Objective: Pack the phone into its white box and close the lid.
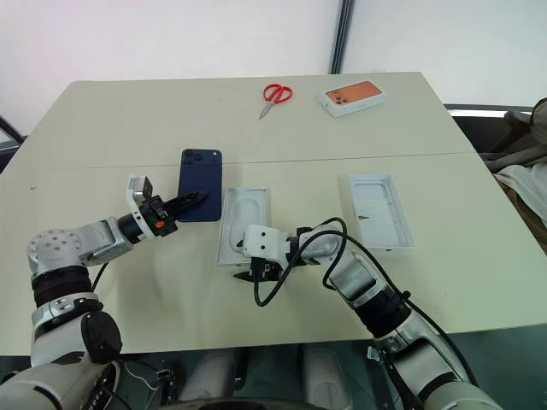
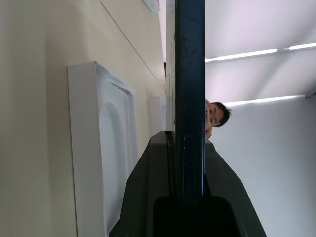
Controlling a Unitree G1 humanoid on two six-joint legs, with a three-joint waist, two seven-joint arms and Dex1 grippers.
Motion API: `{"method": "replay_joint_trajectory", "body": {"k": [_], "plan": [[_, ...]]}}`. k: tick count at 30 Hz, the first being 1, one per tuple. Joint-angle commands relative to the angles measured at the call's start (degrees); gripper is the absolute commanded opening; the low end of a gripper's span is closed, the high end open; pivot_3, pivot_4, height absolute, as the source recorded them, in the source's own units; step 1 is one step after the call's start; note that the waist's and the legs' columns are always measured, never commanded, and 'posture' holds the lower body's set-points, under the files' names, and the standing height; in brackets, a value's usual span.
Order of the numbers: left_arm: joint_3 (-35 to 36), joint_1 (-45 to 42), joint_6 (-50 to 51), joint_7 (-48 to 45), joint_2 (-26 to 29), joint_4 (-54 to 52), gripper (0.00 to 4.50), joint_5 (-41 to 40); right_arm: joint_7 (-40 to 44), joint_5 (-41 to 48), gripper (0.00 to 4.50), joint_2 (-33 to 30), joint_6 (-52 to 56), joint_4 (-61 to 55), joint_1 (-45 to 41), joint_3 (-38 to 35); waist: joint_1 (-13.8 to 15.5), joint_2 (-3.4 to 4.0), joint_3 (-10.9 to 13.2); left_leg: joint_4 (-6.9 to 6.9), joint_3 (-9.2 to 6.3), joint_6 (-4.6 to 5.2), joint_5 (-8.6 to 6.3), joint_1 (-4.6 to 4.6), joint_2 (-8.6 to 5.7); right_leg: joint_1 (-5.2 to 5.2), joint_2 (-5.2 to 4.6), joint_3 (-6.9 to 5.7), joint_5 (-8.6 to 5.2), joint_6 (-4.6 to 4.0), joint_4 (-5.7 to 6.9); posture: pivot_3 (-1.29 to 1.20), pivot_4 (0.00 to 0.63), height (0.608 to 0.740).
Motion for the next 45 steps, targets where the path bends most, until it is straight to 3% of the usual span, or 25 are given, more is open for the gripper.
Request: {"method": "replay_joint_trajectory", "body": {"k": [1,7,14,18,23,33,42,45], "plan": [[0.5,0.0,-0.2,-1.0,0.1,-2.6,0.00,-2.3,0.0,2.1,3.05,0.2,1.3,-4.2,0.2,-1.8,0.0,0.00,0.0,0.00,0.00,0.00,0.00,0.00,0.00,-0.01,0.00,0.01,0.00,0.00,0.00,0.00,0.150,0.740],[0.4,0.8,0.6,-0.4,-1.2,-3.6,0.00,-3.0,-1.3,2.5,3.05,-1.0,2.8,-8.3,0.8,-3.9,0.1,0.00,0.0,0.00,-0.01,0.00,0.00,0.00,0.00,-0.01,-0.01,0.01,0.00,0.00,0.00,0.00,0.150,0.740],[0.6,3.8,4.4,4.1,-7.0,-10.3,0.00,-5.2,0.2,9.7,3.05,-7.7,10.3,-16.9,4.5,-12.9,1.2,0.00,0.0,0.02,-0.05,0.06,-0.03,-0.07,-0.04,0.00,-0.11,0.02,0.00,0.01,-0.08,0.00,0.150,0.740],[-0.2,7.2,6.1,6.9,-10.7,-14.8,0.00,-5.9,1.0,15.5,3.05,-12.2,11.6,-17.1,8.9,-21.9,1.6,0.00,0.0,0.02,0.04,0.06,-0.04,-0.09,-0.02,0.00,-0.20,0.01,-0.01,0.01,-0.09,0.00,0.150,0.740],[-1.0,8.0,6.0,9.0,-12.7,-15.5,0.00,-5.6,0.6,17.0,3.05,-13.3,9.5,-15.6,10.0,-23.9,1.5,0.00,0.0,0.06,0.20,0.06,-0.04,-0.08,-0.02,0.00,-0.20,0.00,-0.01,-0.01,-0.08,0.00,0.150,0.740],[-2.7,8.0,6.2,11.4,-15.7,-15.8,0.00,-5.1,-1.2,14.2,3.05,-12.9,6.2,-13.6,9.3,-20.2,1.8,0.00,0.0,0.10,0.22,0.11,-0.05,-0.10,-0.12,0.05,-0.33,-0.02,-0.03,0.00,-0.15,0.00,0.150,0.740],[-5.6,7.6,6.5,10.0,-13.9,-16.8,4.15,-5.1,-1.8,13.5,3.13,-12.9,4.9,-12.6,8.7,-18.6,1.7,0.00,0.0,0.14,0.20,0.10,-0.05,-0.03,-0.11,0.16,-0.32,-0.05,-0.03,-0.01,-0.16,0.00,0.150,0.740],[-6.3,7.4,6.0,8.9,-12.3,-17.2,4.15,-5.6,-2.1,13.7,3.13,-12.6,4.9,-12.5,8.5,-18.5,1.6,0.00,0.0,0.14,0.21,0.10,-0.06,0.01,-0.11,0.20,-0.32,-0.04,-0.04,-0.02,-0.16,0.00,0.150,0.740]]}}
